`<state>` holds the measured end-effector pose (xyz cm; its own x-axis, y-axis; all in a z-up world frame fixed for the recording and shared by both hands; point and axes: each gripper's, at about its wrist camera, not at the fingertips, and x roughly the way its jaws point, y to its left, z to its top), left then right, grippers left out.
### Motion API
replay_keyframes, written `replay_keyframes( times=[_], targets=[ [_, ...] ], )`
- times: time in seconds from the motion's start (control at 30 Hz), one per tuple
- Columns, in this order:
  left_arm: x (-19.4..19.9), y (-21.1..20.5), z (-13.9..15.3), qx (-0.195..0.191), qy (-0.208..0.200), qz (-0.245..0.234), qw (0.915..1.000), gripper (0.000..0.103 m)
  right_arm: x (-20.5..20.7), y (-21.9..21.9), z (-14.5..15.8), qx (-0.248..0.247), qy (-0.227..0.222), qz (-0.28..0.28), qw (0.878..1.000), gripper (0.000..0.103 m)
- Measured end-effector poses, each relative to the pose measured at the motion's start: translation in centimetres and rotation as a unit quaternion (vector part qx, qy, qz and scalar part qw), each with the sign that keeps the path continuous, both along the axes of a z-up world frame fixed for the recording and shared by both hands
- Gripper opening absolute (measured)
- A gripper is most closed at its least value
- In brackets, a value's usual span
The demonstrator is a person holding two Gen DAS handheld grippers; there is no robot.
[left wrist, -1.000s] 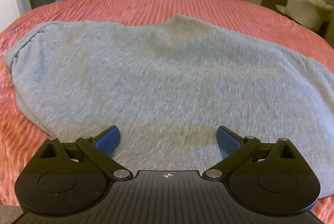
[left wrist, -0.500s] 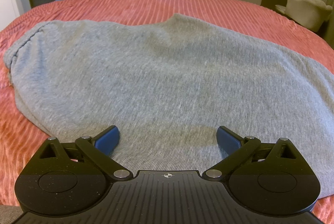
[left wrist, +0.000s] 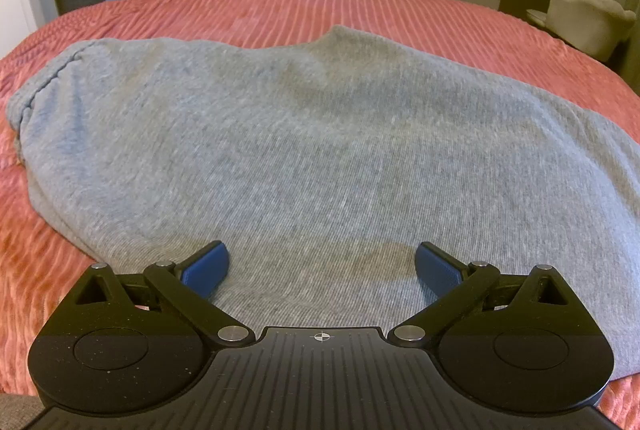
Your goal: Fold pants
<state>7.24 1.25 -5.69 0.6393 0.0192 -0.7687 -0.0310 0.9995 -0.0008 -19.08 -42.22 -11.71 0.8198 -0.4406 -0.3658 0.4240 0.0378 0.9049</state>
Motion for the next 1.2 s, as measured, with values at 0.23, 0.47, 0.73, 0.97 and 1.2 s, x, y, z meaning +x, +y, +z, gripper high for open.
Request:
replay_keyframes(
  times=[0.23,0.47,0.73,0.97,1.2],
  targets=[
    [0.0,-0.1,-0.1,0.002,0.0,-0.001,1.0,0.103,0.5,1.1,3.1,-0.064,-0.039,0.032,0.997,0.011],
    [0.1,-0.2,-0.1,0.003,-0.001,-0.001,1.0,0.103,1.6,1.7,4.2,-0.098,-0.029,0.049,0.994,0.011],
    [0.1,0.0,0.1,-0.003,-0.001,0.0,1.0,0.103,-1.1,-0.1,-1.0,0.02,0.001,-0.016,1.0,0.011],
    [-0.8,1.4,1.5,-0.055,-0.015,0.007,0.9983,0.103,2.0,2.2,5.7,-0.104,0.073,0.002,0.992,0.011],
    [-2.2,5.2,4.5,-0.101,-0.059,0.074,0.9903,0.103,12.8,15.4,18.8,-0.433,0.14,0.22,0.863,0.011]
  ],
)
